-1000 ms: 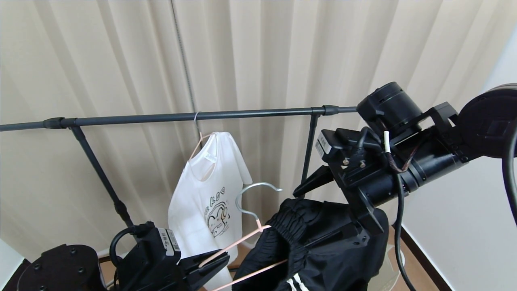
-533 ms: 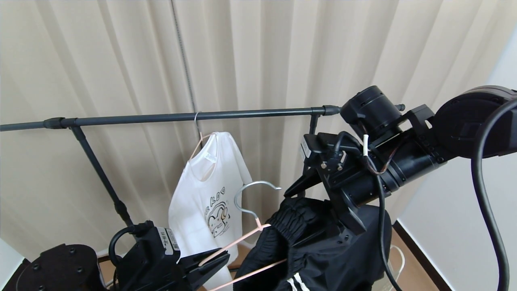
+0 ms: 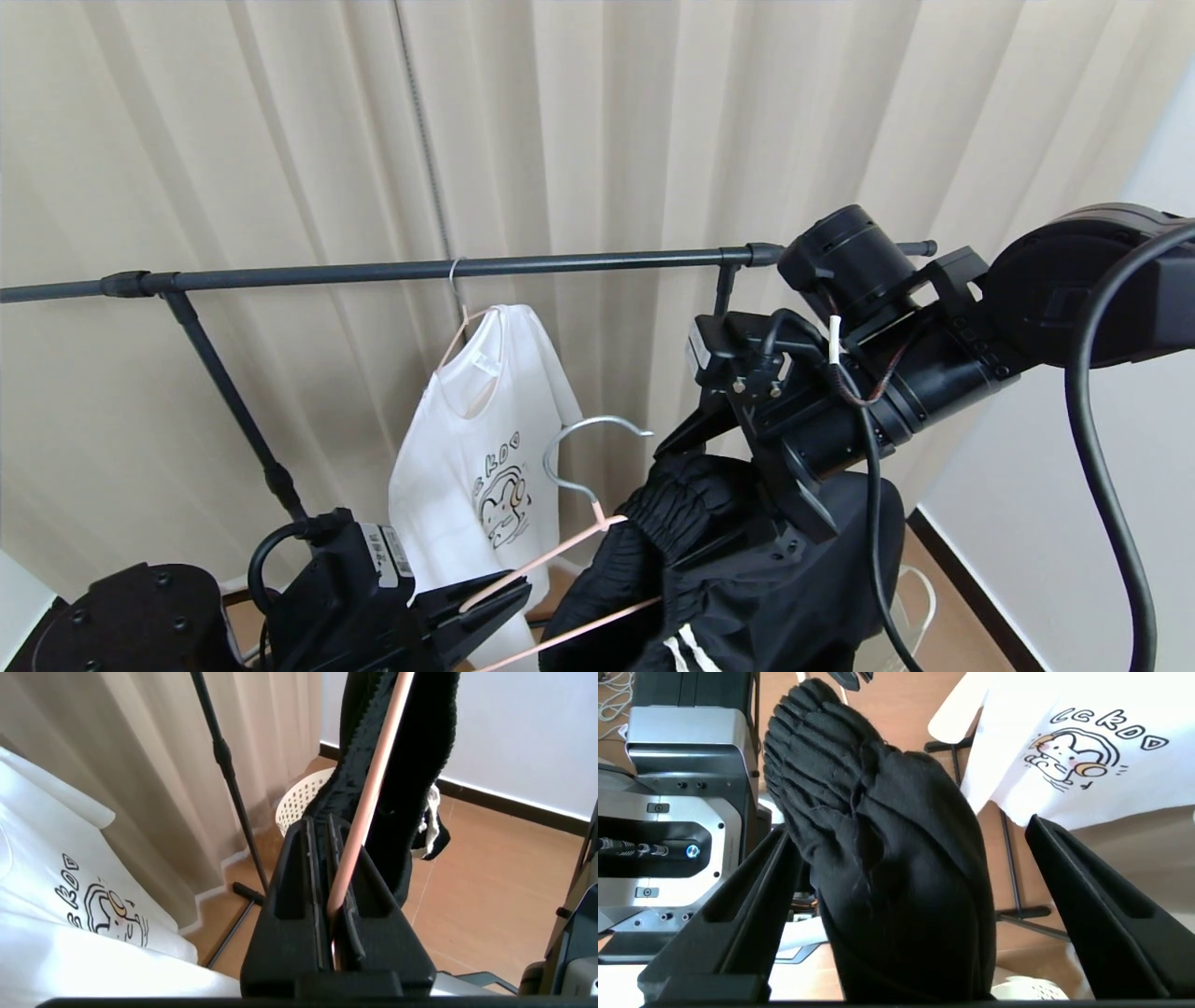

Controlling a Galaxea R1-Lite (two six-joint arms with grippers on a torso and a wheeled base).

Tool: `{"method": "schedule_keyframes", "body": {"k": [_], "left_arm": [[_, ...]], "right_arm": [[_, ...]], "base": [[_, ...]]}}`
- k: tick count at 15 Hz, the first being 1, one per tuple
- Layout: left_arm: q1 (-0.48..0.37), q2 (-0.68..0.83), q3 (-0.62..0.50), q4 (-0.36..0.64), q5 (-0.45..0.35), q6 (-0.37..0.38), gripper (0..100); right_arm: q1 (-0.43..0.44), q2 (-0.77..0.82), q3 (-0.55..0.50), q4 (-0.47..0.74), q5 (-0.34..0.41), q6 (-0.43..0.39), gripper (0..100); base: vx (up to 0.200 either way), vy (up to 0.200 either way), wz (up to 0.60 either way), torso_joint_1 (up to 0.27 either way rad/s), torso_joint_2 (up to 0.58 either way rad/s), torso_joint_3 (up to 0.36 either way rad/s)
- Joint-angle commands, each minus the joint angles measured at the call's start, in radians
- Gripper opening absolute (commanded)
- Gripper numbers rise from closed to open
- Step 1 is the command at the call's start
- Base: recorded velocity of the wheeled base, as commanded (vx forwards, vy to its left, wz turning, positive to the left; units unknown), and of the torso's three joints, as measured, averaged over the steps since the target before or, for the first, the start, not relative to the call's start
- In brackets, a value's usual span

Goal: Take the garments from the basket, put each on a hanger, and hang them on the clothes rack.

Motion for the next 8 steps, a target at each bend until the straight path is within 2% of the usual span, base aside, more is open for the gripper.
{"method": "schedule_keyframes", "body": {"k": [1, 8], "left_arm": [[0.0, 0.001, 0.0, -0.001, 0.0, -0.001, 0], [0.0, 0.006, 0.0, -0.001, 0.0, -0.008, 0]], "right_arm": [[0.0, 0.0, 0.001, 0.0, 0.0, 0.0, 0], [0.0, -0.024, 0.01, 0.002, 0.002, 0.009, 0]], "base": [[0.0, 0.0, 0.0, 0.0, 0.0, 0.0], [0.0, 0.0, 0.0, 0.0, 0.0, 0.0]]}}
